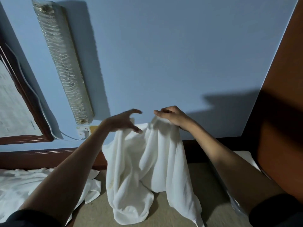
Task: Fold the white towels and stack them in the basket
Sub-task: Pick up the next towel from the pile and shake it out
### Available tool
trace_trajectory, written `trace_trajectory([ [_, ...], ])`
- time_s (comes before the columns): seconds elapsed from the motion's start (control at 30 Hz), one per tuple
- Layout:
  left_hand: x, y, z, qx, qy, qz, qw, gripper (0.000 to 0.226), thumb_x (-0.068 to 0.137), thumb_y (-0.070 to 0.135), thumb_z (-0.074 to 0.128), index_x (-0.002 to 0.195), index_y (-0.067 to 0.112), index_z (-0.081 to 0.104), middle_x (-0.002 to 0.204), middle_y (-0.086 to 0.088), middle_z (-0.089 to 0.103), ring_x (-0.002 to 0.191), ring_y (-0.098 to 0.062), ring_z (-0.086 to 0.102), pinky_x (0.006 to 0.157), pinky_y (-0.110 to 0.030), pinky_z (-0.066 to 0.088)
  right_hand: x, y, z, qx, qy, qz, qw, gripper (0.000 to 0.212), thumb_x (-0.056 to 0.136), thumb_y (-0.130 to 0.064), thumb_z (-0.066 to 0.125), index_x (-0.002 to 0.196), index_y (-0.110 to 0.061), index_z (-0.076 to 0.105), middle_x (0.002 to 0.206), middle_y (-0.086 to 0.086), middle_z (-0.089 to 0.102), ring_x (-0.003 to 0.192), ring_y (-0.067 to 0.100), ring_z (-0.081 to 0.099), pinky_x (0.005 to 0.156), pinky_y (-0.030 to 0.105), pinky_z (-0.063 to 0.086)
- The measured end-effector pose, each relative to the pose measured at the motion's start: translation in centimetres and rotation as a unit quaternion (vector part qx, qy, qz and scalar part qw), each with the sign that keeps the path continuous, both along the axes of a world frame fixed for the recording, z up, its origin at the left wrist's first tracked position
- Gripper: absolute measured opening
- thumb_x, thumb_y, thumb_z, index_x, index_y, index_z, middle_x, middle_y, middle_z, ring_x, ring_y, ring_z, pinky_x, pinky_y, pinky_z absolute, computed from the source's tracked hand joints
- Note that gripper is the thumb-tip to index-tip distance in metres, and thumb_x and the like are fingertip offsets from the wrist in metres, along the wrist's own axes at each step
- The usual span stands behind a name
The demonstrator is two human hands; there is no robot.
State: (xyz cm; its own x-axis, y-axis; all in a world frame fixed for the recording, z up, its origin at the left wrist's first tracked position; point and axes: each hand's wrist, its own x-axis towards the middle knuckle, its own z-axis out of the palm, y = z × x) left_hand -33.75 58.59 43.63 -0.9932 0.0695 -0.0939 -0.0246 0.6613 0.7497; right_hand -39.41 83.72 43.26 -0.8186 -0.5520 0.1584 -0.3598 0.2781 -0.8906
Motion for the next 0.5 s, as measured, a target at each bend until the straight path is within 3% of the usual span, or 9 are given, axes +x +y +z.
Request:
trace_trajectory([
  [0.07, 0.3, 2.6, 0.6, 0.013, -0.051, -0.114, 0.992, 0.057, 0.082, 0.021, 0.086, 0.132, 0.033, 0.060, 0.098, 0.015, 0.072, 0.091, -0.003, 0.067, 0.078, -0.017, 0.051, 0.0, -0.5, 1.0, -0.012, -0.002, 0.021, 1.000, 0.061, 0.087, -0.055, 0.073, 0.068, -0.003, 0.049, 0.069, 0.008, 0.040, 0.064, 0.020, 0.041, 0.065, 0.030, 0.034],
  [0.13, 0.2, 3.9, 1.1, 0.034, -0.072, -0.146, 0.986, 0.035, 0.090, 0.031, 0.079, 0.122, 0.019, 0.071, 0.110, 0.003, 0.077, 0.104, -0.014, 0.072, 0.094, -0.034, 0.056, 0.1, -0.2, 1.6, -0.008, 0.001, 0.019, 1.000, 0.058, 0.087, -0.053, 0.074, 0.064, -0.007, 0.047, 0.069, 0.008, 0.039, 0.066, 0.021, 0.039, 0.064, 0.030, 0.033],
  [0.2, 0.0, 3.5, 1.4, 0.080, -0.068, -0.129, 0.986, 0.036, 0.092, 0.032, 0.076, 0.113, 0.004, 0.072, 0.113, -0.014, 0.075, 0.104, -0.028, 0.072, 0.099, -0.047, 0.057, -0.1, 0.8, 1.6, -0.001, 0.011, 0.027, 1.000, 0.044, 0.089, -0.045, 0.075, 0.061, -0.016, 0.057, 0.066, 0.001, 0.050, 0.064, 0.014, 0.048, 0.065, 0.022, 0.038],
  [0.3, -0.3, 2.8, 2.3, 0.143, -0.036, -0.127, 0.981, 0.027, 0.093, 0.029, 0.073, 0.101, 0.004, 0.072, 0.099, -0.018, 0.072, 0.090, -0.029, 0.070, 0.081, -0.041, 0.060, -0.4, 2.2, 0.3, 0.054, 0.012, 0.037, 0.998, 0.022, 0.082, -0.036, 0.083, 0.083, -0.017, 0.074, 0.080, -0.004, 0.069, 0.077, 0.009, 0.065, 0.075, 0.027, 0.049],
  [0.4, -0.3, 3.4, 3.7, 0.162, 0.002, -0.137, 0.977, 0.020, 0.098, 0.024, 0.068, 0.090, 0.006, 0.064, 0.084, -0.009, 0.063, 0.075, -0.021, 0.064, 0.063, -0.030, 0.054, -0.4, 2.4, -1.8, 0.079, -0.011, 0.048, 0.996, 0.029, 0.075, -0.026, 0.090, 0.099, -0.015, 0.077, 0.095, 0.003, 0.076, 0.090, 0.019, 0.072, 0.081, 0.038, 0.055],
  [0.5, -0.4, 3.6, 4.7, 0.174, 0.035, -0.128, 0.976, 0.032, 0.096, 0.029, 0.072, 0.090, 0.003, 0.055, 0.078, -0.007, 0.051, 0.066, -0.016, 0.054, 0.056, -0.026, 0.046, -0.5, 2.1, -3.7, 0.048, -0.009, 0.048, 0.998, 0.028, 0.082, -0.015, 0.084, 0.108, -0.015, 0.077, 0.102, 0.007, 0.076, 0.092, 0.017, 0.071, 0.081, 0.036, 0.057],
])
